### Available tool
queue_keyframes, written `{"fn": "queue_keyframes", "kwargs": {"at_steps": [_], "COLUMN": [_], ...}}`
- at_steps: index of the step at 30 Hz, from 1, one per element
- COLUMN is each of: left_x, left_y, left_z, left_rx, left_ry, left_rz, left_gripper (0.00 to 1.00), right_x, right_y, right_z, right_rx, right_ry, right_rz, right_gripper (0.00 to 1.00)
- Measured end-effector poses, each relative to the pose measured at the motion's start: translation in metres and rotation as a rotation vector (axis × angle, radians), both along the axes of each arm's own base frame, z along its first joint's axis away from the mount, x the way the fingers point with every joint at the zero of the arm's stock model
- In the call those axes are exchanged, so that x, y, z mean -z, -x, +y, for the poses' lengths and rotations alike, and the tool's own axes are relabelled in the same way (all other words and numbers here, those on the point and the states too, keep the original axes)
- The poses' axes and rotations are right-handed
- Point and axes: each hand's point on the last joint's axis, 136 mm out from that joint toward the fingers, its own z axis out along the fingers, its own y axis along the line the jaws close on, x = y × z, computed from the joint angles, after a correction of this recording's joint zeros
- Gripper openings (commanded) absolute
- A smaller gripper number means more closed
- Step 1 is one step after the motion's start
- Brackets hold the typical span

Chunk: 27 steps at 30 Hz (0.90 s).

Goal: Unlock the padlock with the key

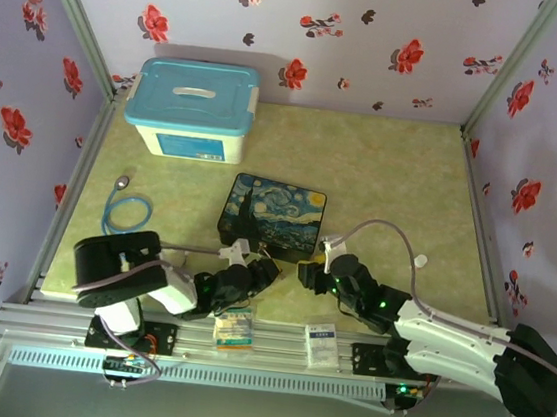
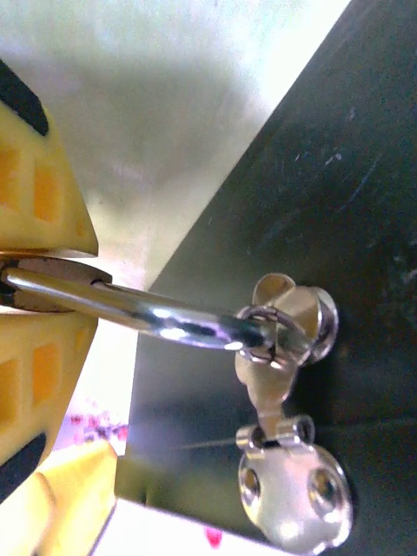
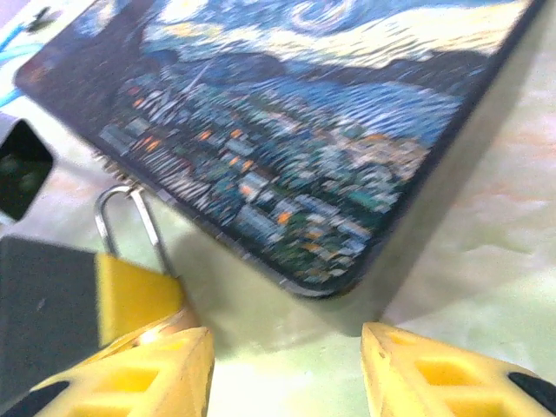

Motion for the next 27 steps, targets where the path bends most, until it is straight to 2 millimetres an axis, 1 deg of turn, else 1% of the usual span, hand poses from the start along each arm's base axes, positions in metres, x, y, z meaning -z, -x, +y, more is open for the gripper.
{"fn": "queue_keyframes", "kwargs": {"at_steps": [2, 4, 6, 8, 9, 11, 16, 22, 27], "left_x": [0.002, 0.005, 0.008, 0.01, 0.01, 0.014, 0.012, 0.014, 0.017], "left_y": [0.001, 0.002, 0.003, 0.004, 0.004, 0.006, 0.008, 0.008, 0.008], "left_z": [0.004, 0.007, 0.009, 0.011, 0.012, 0.017, 0.026, 0.038, 0.039], "left_rx": [0.002, 0.006, 0.013, 0.019, 0.022, 0.022, 0.02, 0.013, 0.02], "left_ry": [-0.039, -0.064, -0.092, -0.115, -0.127, -0.146, -0.177, -0.309, -0.374], "left_rz": [0.009, 0.011, 0.007, 0.005, 0.005, 0.012, 0.018, 0.024, 0.011], "left_gripper": [0.18, 0.18, 0.18, 0.23, 0.25, 0.26, 0.33, 0.33, 0.33], "right_x": [-0.006, -0.011, -0.013, -0.011, -0.009, -0.009, -0.009, -0.01, -0.01], "right_y": [-0.007, -0.014, -0.018, -0.021, -0.022, -0.023, -0.026, -0.026, -0.026], "right_z": [0.0, 0.003, 0.005, 0.006, 0.007, 0.009, 0.01, 0.01, 0.01], "right_rx": [0.032, 0.054, 0.066, 0.072, 0.075, 0.076, 0.083, 0.084, 0.084], "right_ry": [0.019, 0.027, 0.037, 0.051, 0.059, 0.063, 0.079, 0.082, 0.082], "right_rz": [-0.007, -0.013, -0.015, -0.01, -0.008, -0.005, -0.002, -0.001, -0.001], "right_gripper": [0.46, 0.46, 0.44, 0.44, 0.43, 0.43, 0.43, 0.43, 0.42]}}
